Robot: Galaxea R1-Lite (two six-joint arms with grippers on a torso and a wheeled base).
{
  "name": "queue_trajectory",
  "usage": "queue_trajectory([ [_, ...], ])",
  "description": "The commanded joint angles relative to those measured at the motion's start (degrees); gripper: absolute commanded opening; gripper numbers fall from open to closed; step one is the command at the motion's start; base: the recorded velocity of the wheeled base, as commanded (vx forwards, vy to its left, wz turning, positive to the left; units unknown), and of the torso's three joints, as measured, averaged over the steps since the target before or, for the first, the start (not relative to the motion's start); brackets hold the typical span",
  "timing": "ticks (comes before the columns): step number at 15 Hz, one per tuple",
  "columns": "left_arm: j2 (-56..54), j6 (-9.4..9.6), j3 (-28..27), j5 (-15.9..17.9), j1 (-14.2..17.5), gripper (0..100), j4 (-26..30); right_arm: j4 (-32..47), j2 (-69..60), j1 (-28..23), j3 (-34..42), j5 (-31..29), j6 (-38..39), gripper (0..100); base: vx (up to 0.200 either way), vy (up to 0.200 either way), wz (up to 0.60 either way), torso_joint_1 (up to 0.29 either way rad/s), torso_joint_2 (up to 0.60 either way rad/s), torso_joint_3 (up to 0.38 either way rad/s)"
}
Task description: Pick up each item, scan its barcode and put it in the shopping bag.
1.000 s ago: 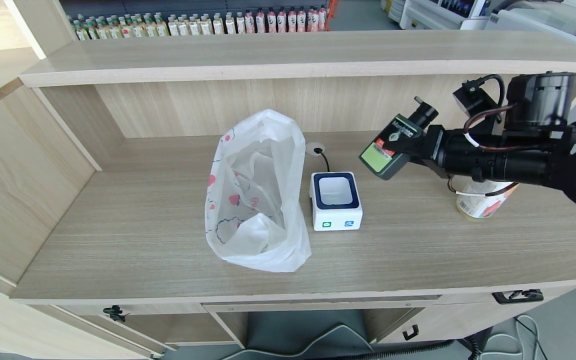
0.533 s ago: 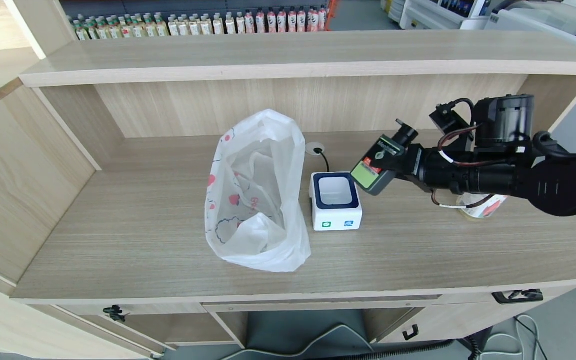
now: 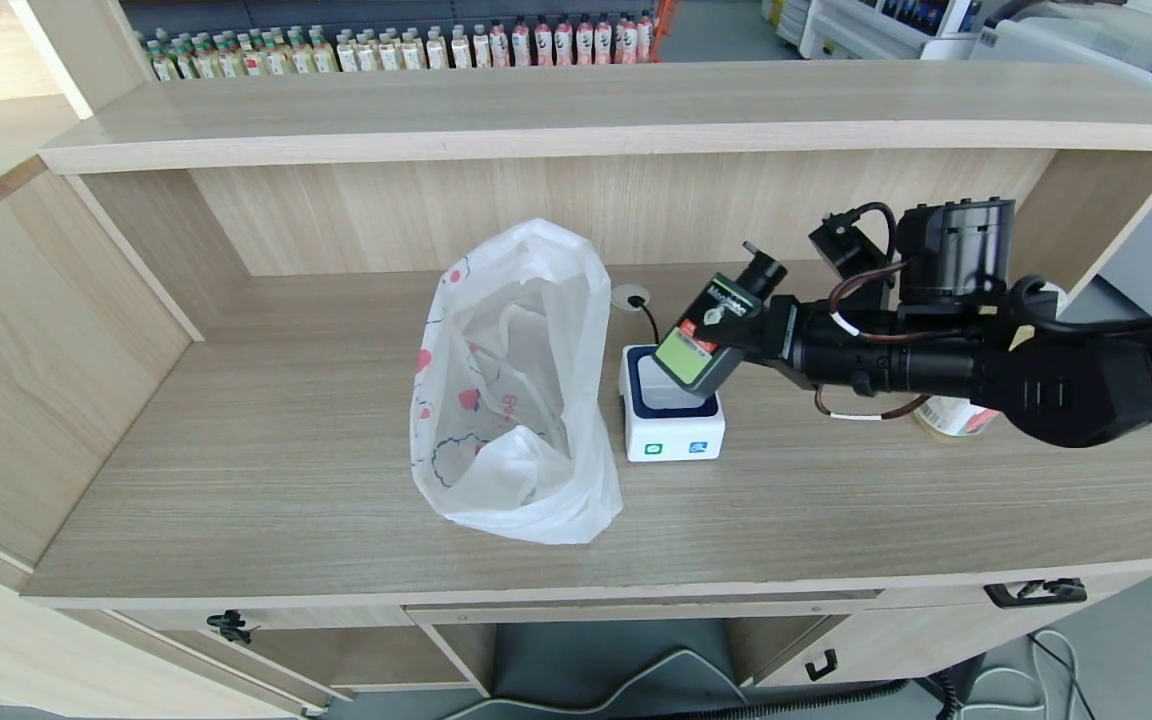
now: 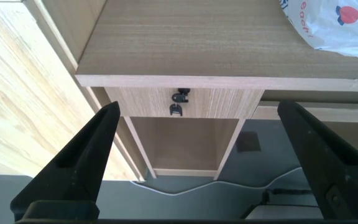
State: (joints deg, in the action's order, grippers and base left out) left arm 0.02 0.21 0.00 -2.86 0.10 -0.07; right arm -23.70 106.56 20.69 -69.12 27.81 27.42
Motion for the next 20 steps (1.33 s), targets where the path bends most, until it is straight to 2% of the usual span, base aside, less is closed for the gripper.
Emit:
queue_trajectory([
  [1, 0.0, -0.03, 0.0, 0.0, 0.0, 100, 0.0, -0.5, 1.7, 0.8, -0.1, 0.0, -0.1, 0, 0.000, 0.000, 0.00, 0.000, 0.00, 0.000],
  [11, 0.0, -0.12, 0.0, 0.0, 0.0, 100, 0.0, -3.1, 6.8, 2.9, -1.7, -0.6, -0.1, 0, 0.000, 0.000, 0.00, 0.000, 0.00, 0.000],
  [17, 0.0, 0.06, 0.0, 0.0, 0.0, 100, 0.0, -3.2, 2.4, 2.6, -2.9, -0.7, -0.3, 0, 0.000, 0.000, 0.00, 0.000, 0.00, 0.000],
  [20, 0.0, 0.06, 0.0, 0.0, 0.0, 100, 0.0, -4.3, -6.2, 1.5, -0.5, -2.7, -8.7, 0, 0.000, 0.000, 0.00, 0.000, 0.00, 0.000],
])
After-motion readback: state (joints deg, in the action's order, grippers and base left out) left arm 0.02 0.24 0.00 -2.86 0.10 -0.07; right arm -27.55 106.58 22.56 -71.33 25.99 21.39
